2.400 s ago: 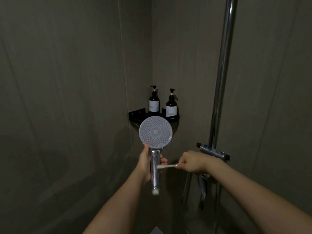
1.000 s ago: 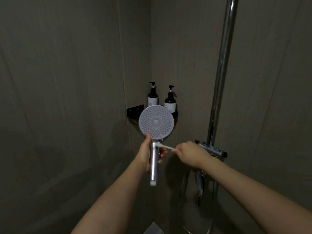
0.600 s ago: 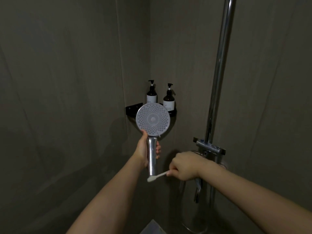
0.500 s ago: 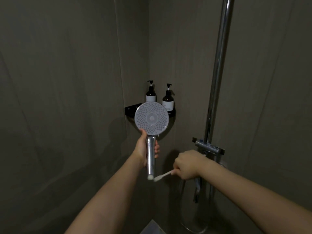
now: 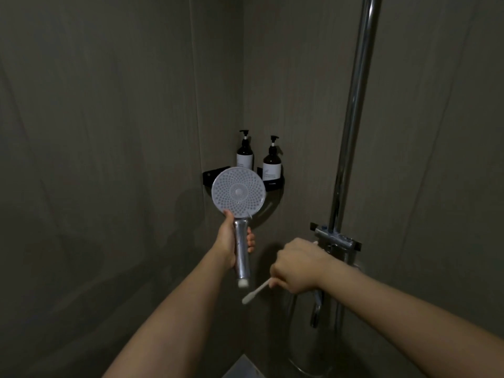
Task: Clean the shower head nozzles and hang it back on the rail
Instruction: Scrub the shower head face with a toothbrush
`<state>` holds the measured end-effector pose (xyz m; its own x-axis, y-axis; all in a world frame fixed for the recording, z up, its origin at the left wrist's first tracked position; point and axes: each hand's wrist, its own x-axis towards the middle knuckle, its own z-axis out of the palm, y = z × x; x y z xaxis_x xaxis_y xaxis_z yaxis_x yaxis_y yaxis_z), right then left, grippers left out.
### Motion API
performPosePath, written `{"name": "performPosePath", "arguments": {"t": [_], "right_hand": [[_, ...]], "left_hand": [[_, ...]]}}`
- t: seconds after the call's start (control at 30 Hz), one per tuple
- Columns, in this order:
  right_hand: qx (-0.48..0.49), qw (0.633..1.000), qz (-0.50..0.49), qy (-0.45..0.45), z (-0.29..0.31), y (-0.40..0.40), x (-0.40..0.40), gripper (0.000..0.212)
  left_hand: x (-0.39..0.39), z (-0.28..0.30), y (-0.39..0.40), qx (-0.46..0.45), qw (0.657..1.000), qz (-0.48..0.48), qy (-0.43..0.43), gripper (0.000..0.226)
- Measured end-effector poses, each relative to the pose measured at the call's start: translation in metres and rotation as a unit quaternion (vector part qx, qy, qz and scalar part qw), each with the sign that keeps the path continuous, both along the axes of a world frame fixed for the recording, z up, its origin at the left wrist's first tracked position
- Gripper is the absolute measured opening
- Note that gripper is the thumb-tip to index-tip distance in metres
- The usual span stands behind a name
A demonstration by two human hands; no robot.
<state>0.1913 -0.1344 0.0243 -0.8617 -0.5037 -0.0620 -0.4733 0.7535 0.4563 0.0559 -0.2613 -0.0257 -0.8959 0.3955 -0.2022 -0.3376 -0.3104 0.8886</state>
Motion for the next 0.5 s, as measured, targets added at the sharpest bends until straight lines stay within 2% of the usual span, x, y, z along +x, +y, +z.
{"name": "performPosePath", "arguments": {"t": [0.13, 0.27, 0.3, 0.33, 0.4, 0.43, 0.47, 0.5], "right_hand": [[-0.017, 0.996, -0.089, 0.016, 0.01, 0.016, -0.003, 0.042], [-0.061, 0.997, -0.051, -0.001, 0.005, 0.003, 0.0, 0.041], [-0.082, 0.993, -0.085, 0.008, 0.005, 0.006, -0.005, 0.04], [-0.124, 0.981, -0.148, 0.027, 0.009, 0.014, -0.012, 0.04], [-0.268, 0.923, -0.269, 0.066, 0.025, 0.037, -0.024, 0.04], [-0.34, 0.89, -0.293, 0.082, 0.033, 0.044, -0.03, 0.039], [-0.386, 0.872, -0.288, 0.091, 0.039, 0.045, -0.035, 0.038], [-0.398, 0.874, -0.265, 0.089, 0.044, 0.039, -0.039, 0.036]], "left_hand": [[-0.001, -0.003, -0.004, -0.004, 1.0, 0.002, -0.004, 0.077], [0.001, -0.007, 0.0, -0.004, 1.0, -0.001, -0.003, 0.077], [0.002, -0.007, 0.002, -0.001, 1.0, -0.004, -0.003, 0.076], [0.002, -0.008, 0.004, 0.002, 1.0, -0.009, -0.002, 0.076], [0.004, -0.009, 0.004, 0.001, 1.0, -0.019, 0.005, 0.075], [0.004, -0.008, 0.004, -0.003, 1.0, -0.022, 0.007, 0.076], [0.005, -0.008, 0.004, -0.009, 1.0, -0.024, 0.009, 0.076], [0.006, -0.008, 0.006, -0.016, 0.999, -0.026, 0.012, 0.076]]}}
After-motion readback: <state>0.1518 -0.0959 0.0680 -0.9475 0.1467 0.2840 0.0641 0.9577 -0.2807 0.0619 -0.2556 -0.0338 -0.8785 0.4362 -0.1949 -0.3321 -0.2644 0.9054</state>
